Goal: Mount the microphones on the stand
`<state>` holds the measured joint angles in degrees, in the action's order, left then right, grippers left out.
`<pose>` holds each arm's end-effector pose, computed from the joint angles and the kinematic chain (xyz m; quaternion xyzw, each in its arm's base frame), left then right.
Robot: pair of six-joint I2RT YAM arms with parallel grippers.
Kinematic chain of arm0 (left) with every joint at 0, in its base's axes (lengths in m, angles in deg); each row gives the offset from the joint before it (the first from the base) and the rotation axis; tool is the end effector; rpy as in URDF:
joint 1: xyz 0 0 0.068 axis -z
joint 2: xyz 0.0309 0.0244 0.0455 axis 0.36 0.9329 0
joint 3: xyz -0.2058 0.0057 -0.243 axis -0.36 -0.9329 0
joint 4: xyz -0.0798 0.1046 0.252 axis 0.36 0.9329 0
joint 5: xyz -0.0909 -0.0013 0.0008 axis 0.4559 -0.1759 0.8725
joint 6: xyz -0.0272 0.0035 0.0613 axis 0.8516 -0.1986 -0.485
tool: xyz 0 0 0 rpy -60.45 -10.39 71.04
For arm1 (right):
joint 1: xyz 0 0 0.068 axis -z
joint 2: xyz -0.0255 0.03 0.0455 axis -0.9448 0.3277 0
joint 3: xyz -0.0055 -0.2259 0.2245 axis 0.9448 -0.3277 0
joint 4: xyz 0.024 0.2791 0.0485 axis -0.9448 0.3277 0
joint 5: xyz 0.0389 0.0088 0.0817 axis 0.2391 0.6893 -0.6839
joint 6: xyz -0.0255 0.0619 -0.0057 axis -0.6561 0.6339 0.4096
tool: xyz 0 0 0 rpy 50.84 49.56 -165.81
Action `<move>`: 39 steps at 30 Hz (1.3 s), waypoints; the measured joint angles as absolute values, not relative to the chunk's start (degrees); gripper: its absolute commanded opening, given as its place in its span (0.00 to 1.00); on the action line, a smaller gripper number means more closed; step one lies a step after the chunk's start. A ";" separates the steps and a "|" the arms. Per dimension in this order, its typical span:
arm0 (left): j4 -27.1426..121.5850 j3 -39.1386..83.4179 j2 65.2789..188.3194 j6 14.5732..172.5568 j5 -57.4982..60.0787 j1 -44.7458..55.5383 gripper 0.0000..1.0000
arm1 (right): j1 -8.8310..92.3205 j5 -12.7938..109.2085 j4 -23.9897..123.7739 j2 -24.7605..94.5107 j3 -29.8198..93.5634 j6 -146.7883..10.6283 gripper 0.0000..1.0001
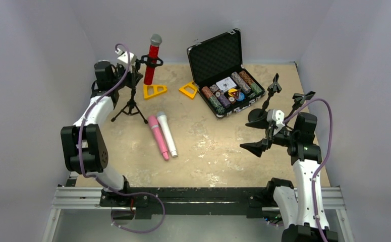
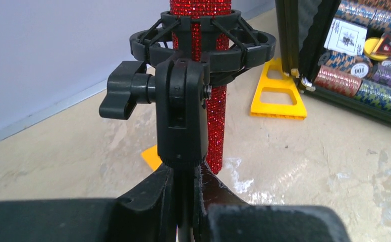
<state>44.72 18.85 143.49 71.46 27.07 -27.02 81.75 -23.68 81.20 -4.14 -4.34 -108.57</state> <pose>0.4156 0.0129 0.3355 0.2019 0.7691 -0.1555 0.5862 0.1375 0.0273 0.3220 -0.4261 0.6082 0.3884 0.5456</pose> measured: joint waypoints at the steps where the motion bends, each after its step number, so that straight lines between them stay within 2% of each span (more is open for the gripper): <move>1: 42.28 17.91 144.01 72.34 27.49 -26.95 0.00 | 81.83 -23.68 81.20 -4.21 -4.34 -108.57 0.96; 9: 16.33 13.43 150.22 80.58 28.23 -27.08 0.00 | 82.25 -23.70 81.20 -4.12 -4.34 -108.57 0.96; 21: -4.80 7.07 153.80 87.44 30.76 -29.09 0.00 | 82.58 -23.74 81.20 -3.07 -4.34 -108.59 0.96; 23: -7.30 5.48 153.52 87.92 30.83 -29.57 0.09 | 82.58 -23.87 81.20 -3.07 -4.34 -108.57 0.96; 26: -9.63 3.36 152.69 88.42 30.74 -30.10 0.17 | 82.64 -24.62 81.20 -3.09 -4.34 -108.57 0.96; 39: -14.92 -5.39 149.67 88.14 29.78 -31.65 0.23 | 83.04 -24.97 80.91 -4.03 -4.34 -108.28 0.97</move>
